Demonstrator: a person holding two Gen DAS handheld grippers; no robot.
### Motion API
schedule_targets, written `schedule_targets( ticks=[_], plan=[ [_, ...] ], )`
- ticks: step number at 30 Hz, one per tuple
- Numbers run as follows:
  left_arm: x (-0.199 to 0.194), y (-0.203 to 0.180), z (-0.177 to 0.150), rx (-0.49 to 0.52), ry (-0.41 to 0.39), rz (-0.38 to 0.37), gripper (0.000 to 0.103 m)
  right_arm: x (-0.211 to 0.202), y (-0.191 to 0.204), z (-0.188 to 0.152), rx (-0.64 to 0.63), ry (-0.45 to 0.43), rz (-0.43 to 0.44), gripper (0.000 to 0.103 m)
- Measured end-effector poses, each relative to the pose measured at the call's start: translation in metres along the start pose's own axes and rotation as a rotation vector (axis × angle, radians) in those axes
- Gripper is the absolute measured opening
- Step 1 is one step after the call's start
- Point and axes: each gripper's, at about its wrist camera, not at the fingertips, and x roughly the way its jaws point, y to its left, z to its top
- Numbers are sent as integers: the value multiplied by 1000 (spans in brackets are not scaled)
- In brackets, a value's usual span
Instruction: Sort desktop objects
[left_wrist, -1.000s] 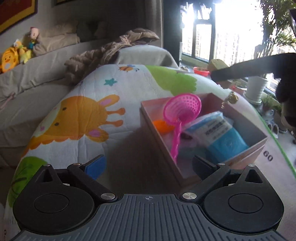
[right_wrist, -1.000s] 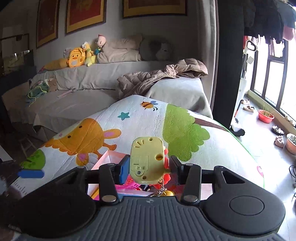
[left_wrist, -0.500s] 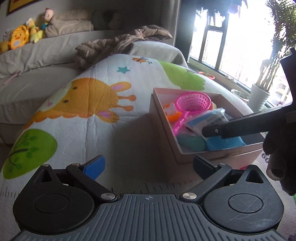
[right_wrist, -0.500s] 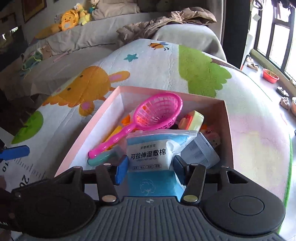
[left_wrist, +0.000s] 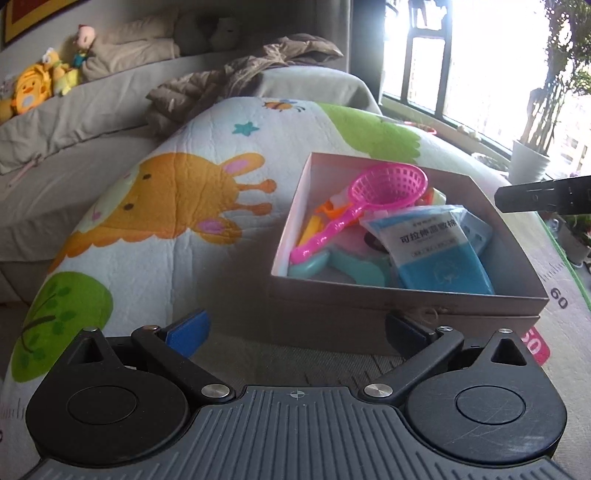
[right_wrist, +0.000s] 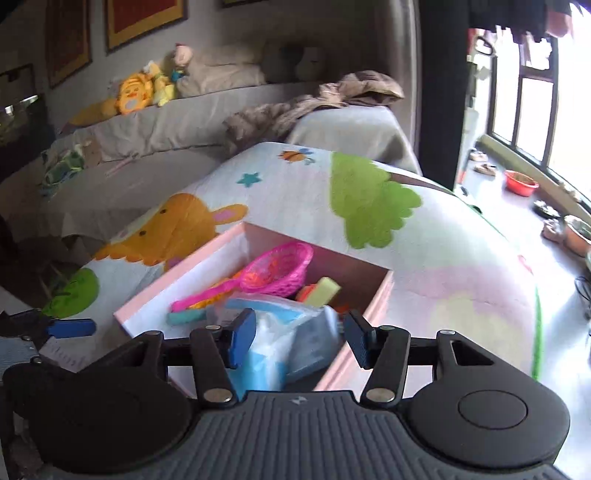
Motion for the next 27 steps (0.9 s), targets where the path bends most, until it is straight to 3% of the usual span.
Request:
schedule_targets(
  ticks=[2, 6, 15, 18, 23, 25, 27],
  plan=[
    [7, -2, 4, -4, 23, -42, 103, 17, -16, -2, 65, 46, -29, 53],
    [9, -11, 3, 30, 28, -56, 103, 49, -27, -9, 118, 109, 54, 47],
    [4, -7, -1, 17, 48, 29, 103, 99, 7, 8, -38, 34, 28, 49],
    [-5, -6, -14, 2, 63, 78, 103, 92, 14, 4, -45, 36, 28, 57],
    [-21, -11, -48, -49, 87, 182, 103, 20, 6, -18, 49, -89, -46, 95],
    [-23, -15, -59, -53, 90, 206, 103, -10, 4, -31, 86, -122, -48, 103],
    [-27, -18, -64, -59, 56, 239, 103, -30, 7, -50, 120, -101, 3, 103]
  ],
)
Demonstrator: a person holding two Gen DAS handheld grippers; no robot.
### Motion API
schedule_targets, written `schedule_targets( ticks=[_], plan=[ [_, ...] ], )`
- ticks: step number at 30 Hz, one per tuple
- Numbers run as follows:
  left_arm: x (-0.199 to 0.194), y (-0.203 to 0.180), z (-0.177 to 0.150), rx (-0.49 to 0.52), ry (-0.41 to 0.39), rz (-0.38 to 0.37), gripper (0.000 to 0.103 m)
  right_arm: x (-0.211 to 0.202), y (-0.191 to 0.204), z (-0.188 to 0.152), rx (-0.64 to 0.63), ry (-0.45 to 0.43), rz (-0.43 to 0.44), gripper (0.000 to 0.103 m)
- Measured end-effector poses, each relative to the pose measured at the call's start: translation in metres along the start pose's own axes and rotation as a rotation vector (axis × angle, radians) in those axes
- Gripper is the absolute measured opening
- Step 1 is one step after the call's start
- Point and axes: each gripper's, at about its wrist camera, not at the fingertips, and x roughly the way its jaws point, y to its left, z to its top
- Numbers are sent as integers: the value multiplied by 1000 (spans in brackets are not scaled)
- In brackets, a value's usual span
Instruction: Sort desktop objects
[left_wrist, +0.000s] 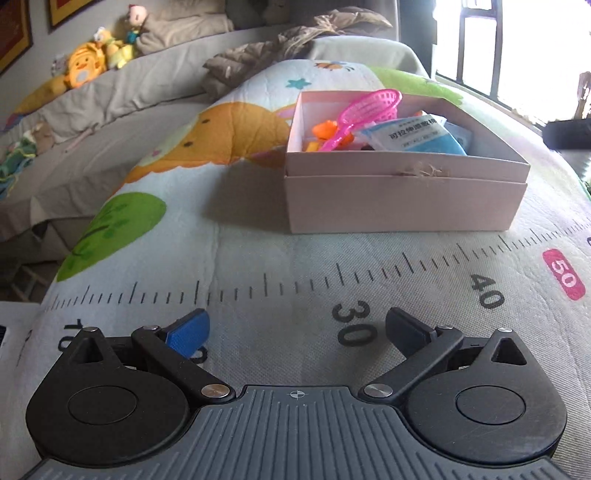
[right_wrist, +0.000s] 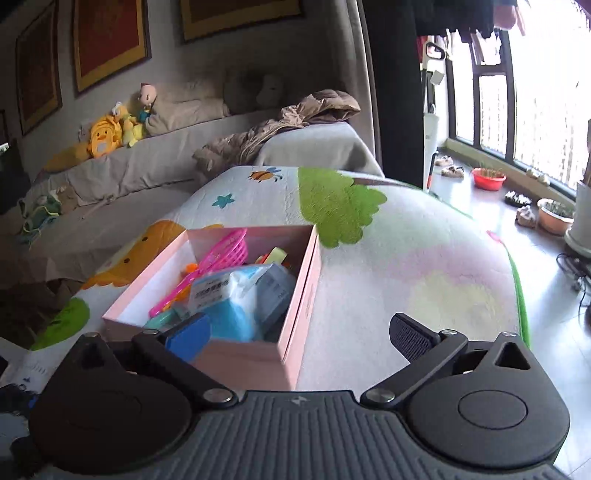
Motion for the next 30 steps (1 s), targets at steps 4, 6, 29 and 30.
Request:
schedule_targets(
  ticks=[4, 6, 29, 30],
  plan=[
    [-3, 4, -6, -26, -7, -7, 103, -4, 17, -46, -11, 136, 29, 103],
    [0, 11, -7, -72, 3, -39, 103, 2, 23, -67, -19, 153, -20, 103],
    [-2, 20, -20, -189, -49, 63, 103, 28, 38, -86, -113, 118, -112, 103],
    [-2, 21, -20, -189, -49, 61, 103, 28, 38, -86, -111, 118, -111, 103]
  ],
)
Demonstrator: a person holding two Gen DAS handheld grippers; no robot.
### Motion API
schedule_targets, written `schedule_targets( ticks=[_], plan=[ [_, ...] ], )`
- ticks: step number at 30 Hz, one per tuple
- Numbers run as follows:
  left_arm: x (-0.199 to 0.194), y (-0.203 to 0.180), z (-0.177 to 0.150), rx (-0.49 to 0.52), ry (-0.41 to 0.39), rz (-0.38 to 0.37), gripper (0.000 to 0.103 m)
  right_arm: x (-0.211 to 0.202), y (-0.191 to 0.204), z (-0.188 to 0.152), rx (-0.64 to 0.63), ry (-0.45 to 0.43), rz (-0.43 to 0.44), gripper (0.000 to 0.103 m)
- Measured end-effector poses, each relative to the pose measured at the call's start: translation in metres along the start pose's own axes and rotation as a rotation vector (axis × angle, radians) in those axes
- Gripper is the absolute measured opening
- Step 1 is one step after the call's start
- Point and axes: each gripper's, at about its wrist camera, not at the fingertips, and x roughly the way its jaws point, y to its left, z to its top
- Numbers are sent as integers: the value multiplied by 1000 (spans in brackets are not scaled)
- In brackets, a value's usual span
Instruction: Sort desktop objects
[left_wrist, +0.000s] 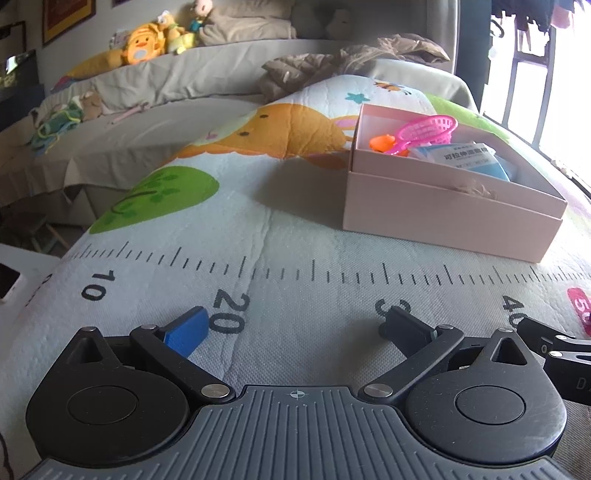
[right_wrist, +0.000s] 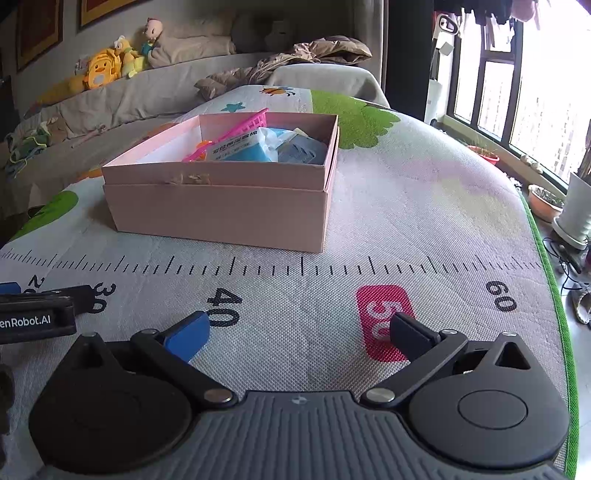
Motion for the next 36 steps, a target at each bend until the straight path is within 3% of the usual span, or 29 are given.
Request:
schedule_targets(
  ticks=[8, 12, 36],
  plan=[
    [-5, -15, -5, 121, -18, -82, 103, 1, -3, 1, -1, 0, 1, 103],
    [-1, -9, -3, 83, 3, -113, 103, 1, -3, 1, -1, 0, 0, 103],
    [-1, -10, 0, 90, 30, -104, 103, 1, -3, 1, 0, 0, 1, 103]
  ],
)
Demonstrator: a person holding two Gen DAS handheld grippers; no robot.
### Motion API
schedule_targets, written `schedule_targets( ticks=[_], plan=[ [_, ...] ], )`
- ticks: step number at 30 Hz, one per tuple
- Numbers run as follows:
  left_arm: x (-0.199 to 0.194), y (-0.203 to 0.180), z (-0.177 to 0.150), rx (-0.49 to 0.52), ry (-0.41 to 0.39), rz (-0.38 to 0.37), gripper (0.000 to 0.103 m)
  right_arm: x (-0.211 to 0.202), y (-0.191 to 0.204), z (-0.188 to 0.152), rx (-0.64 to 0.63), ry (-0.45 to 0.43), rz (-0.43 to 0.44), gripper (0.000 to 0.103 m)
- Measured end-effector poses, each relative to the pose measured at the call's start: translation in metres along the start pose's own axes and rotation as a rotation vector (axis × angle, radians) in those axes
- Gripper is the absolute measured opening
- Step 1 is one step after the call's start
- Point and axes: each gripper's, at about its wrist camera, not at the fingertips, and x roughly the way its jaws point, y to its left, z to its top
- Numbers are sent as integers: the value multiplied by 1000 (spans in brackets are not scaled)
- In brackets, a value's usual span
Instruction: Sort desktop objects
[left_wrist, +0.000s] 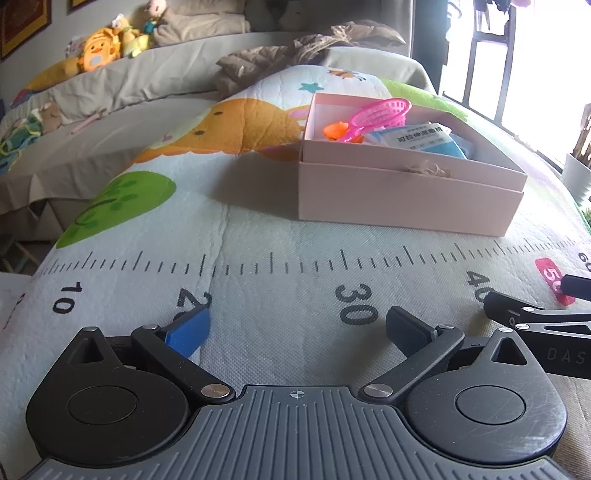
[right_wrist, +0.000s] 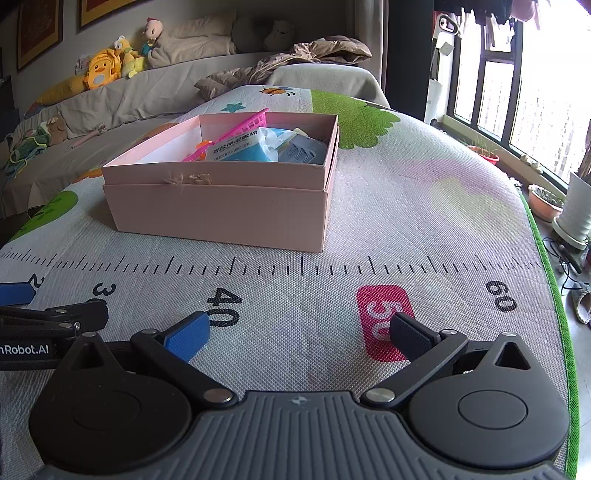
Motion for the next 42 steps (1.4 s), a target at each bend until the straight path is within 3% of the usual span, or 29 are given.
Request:
schedule_targets(
  ticks=[7, 42],
  plan=[
    [11, -2, 4, -20, -51, 8, 103, 0, 0, 0, 0, 0, 0, 103],
    [10, 2, 2, -6, -55, -9, 103, 1, 0, 0, 0, 0, 0, 103]
  ],
)
